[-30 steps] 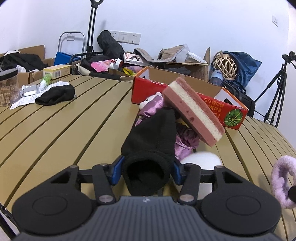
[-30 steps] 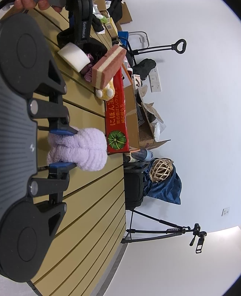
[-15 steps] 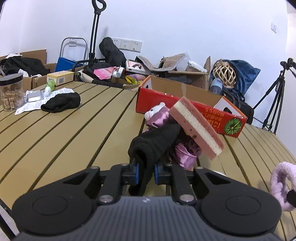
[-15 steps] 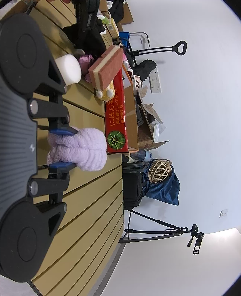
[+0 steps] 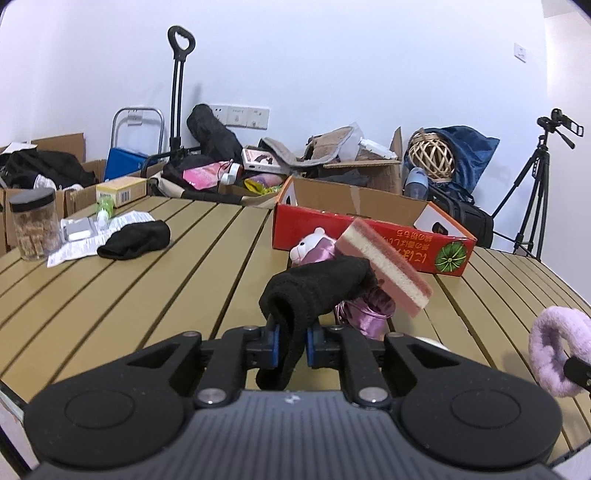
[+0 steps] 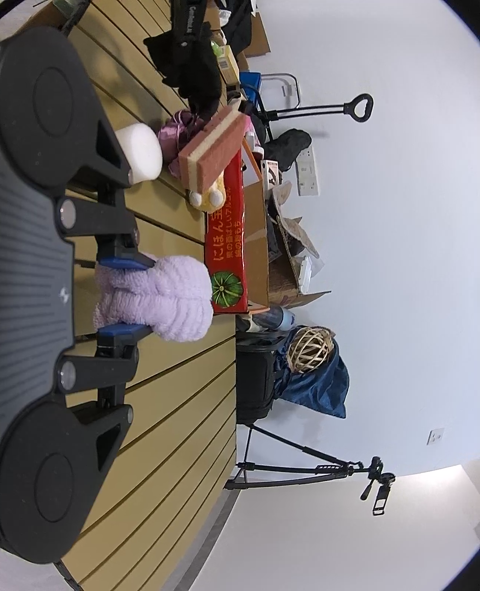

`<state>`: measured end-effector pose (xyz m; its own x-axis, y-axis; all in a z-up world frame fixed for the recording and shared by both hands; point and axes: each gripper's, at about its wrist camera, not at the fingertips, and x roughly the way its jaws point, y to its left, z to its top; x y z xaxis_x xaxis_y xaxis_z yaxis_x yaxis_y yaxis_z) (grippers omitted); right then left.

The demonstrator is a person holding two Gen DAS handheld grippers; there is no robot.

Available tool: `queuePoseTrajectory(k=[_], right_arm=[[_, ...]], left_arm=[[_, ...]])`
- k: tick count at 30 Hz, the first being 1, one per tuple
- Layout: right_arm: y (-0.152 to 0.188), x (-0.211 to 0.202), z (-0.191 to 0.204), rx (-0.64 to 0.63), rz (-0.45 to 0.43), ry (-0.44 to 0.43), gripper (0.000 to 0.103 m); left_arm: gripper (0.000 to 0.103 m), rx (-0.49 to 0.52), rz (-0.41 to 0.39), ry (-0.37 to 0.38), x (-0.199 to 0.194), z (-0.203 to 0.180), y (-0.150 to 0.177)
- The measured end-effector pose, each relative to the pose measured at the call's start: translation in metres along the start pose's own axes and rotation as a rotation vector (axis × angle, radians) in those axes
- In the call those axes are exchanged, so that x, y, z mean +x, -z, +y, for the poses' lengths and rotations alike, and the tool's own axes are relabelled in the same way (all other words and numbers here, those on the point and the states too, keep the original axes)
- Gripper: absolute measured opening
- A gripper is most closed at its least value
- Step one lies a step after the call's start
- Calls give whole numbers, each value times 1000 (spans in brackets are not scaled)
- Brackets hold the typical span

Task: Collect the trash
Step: 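Carry the black hat in the left tool and towel in the right tool to the bin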

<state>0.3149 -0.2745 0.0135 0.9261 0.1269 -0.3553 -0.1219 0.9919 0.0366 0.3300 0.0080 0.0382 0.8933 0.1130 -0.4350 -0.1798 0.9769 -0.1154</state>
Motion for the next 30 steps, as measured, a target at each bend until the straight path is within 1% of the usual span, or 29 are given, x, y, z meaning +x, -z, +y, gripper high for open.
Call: queuePoseTrajectory(k=[14, 22, 30], right_arm=[[-4, -38, 17, -90, -6, -39, 28], [-3, -61, 23, -95, 9, -96, 28], [8, -80, 34, -105, 8, -114, 28]], left_arm=[[13, 64, -14, 32, -48, 17, 2], [13, 93, -12, 51, -77, 21, 15], [13, 94, -10, 73, -102, 25, 32]])
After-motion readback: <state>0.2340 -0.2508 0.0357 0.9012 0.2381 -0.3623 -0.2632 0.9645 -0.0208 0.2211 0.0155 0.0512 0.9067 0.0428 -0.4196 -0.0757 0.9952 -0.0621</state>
